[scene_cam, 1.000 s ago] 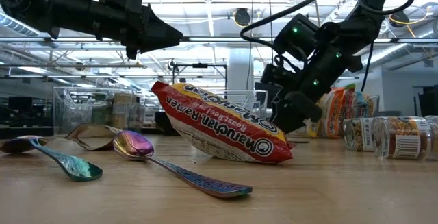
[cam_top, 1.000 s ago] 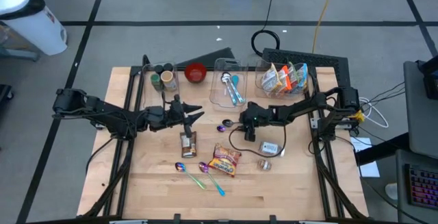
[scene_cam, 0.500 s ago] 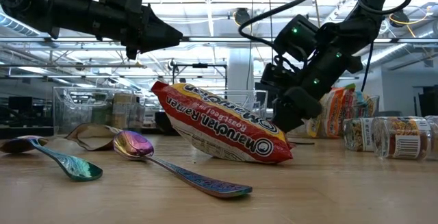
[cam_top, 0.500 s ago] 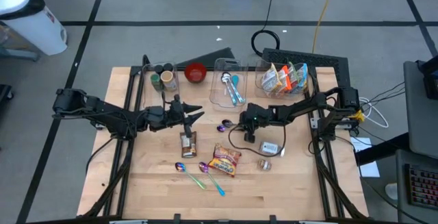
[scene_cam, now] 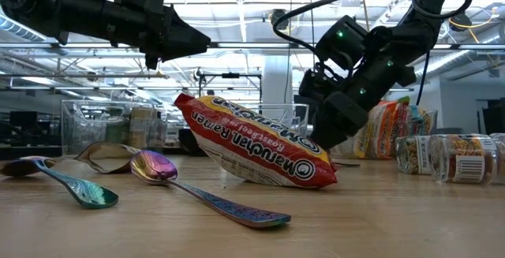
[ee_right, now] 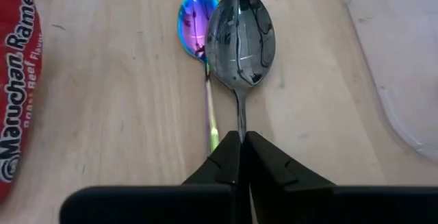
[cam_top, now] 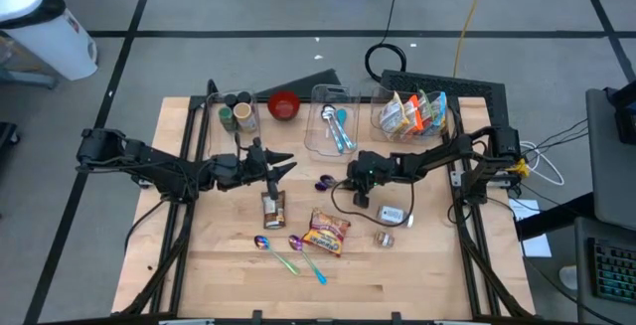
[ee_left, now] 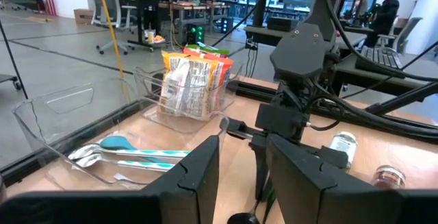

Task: Pick & Place Food Item
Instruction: Put the silver spoon into the middle transparent bin

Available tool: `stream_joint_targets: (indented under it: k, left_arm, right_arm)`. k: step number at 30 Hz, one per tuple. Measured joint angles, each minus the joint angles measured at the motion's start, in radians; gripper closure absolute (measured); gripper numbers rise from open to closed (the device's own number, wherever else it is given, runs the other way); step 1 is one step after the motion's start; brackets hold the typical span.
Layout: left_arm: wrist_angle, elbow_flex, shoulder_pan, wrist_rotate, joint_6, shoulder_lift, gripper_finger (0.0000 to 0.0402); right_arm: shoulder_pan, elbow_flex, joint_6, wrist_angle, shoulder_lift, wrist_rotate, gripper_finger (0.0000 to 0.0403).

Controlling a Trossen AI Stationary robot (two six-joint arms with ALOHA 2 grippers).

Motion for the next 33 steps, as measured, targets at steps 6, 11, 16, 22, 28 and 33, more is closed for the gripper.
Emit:
stream_joint_targets:
  k: [6,11,16,22,28,33]
  left_arm:
    - [0.000,0.000,0.000,0.000,0.000,0.000,0.0273]
    - [0.000,0.000,0.000,0.000,0.000,0.000,0.0273]
    - [0.000,0.000,0.000,0.000,0.000,0.000,0.0273]
    - [-0.016,0.000,0.000,0.000,0.009,0.000,0.0273]
    - [-0.047,-0.001,-0.001,0.000,0.022,0.000,0.0273]
    - [-0.087,-0.001,-0.001,0.027,0.032,0.000,0.0273]
  right_arm:
    - [0.000,0.000,0.043,0.020,0.000,-0.070,0.0401]
    - [0.003,0.000,0.102,0.087,-0.001,-0.071,0.0402]
    - [0.026,0.000,0.146,0.223,-0.002,-0.072,0.0402]
    - [0.090,0.090,0.097,0.141,-0.072,0.035,0.0402]
    - [0.176,0.263,-0.005,-0.066,-0.110,0.264,0.0402]
    - [0.200,0.383,0.024,-0.146,-0.106,0.350,0.0402]
